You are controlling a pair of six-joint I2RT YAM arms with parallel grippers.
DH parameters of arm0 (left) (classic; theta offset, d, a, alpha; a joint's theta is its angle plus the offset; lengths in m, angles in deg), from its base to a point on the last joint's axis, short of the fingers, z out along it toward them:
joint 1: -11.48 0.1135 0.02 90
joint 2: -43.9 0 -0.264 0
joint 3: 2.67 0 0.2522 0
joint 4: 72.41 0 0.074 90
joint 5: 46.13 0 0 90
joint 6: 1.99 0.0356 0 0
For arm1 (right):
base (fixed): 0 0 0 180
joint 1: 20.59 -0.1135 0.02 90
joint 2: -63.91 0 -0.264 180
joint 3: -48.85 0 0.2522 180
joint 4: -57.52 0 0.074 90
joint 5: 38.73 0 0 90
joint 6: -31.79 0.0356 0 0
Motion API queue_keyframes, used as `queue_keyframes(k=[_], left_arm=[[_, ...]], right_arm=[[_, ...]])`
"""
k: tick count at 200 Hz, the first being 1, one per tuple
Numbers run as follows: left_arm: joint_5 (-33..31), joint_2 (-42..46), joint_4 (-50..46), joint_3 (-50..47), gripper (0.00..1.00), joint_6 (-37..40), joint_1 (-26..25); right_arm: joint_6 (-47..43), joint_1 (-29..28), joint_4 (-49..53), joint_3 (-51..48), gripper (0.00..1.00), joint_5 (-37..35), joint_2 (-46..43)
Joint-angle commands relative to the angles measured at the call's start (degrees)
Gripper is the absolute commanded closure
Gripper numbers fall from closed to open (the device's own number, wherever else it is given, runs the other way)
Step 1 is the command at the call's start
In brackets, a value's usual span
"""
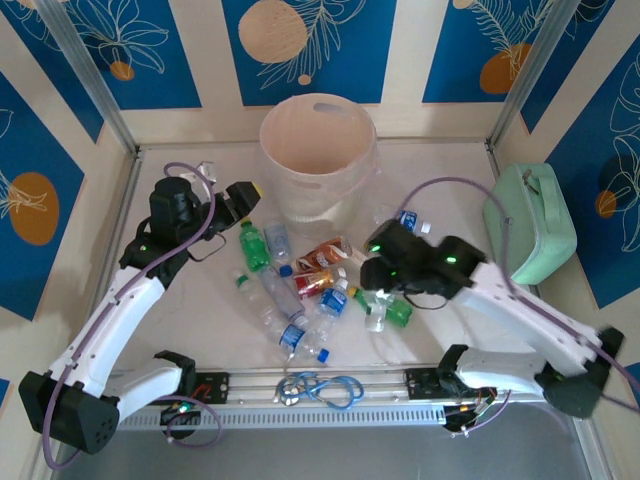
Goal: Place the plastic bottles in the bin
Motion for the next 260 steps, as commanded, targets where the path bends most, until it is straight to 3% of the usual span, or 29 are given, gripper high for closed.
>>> queue_keyframes(k=[1,31,60,104,142,171,196,239,260], left_arm=[[5.41,0.43,7.31,0.69,0.32,-2.79,0.62],[12.2,-1.26,18.7,-0.28,0.31,-6.43,-0.9],[17.92,-4.37,26.31,1.44,0.28,-7.01,-4.88],[23.74,-8.12,33.74,3.02,0.24,-6.85,-11.5],[24.23,-9.71,35.44,2.78,0.24,-6.85,-14.1],[20.33,-8.05,28.82,3.79,0.24,-2.12,-14.1],[13.08,-5.17,17.87,5.37,0.23,4.3,-13.91],[-10.83,-1.26,-10.88,11.8,0.17,14.2,-12.47],[-15.64,-0.48,-19.28,13.3,0.12,14.38,-8.35]], right_arm=[[0.14,6.07,-9.4,0.51,0.45,9.14,-6.68],[3.07,16.01,-19.16,0.63,0.44,20.33,-10.01],[7.02,21.56,-27.01,2.13,0.44,28.37,-7.75],[12.61,25.43,-35.88,4.59,0.44,34.91,-4.17],[13.43,25.94,-38.71,9.23,0.44,36.3,-0.02],[10.38,25.95,-35.57,17.38,0.44,35.0,6.23],[6.05,26.04,-29.35,27.93,0.44,32.07,13.86],[-1.55,25.3,-18.24,47.94,0.44,26.98,28.74],[-5.3,24.31,-11.06,59.72,0.44,24.42,37.31]])
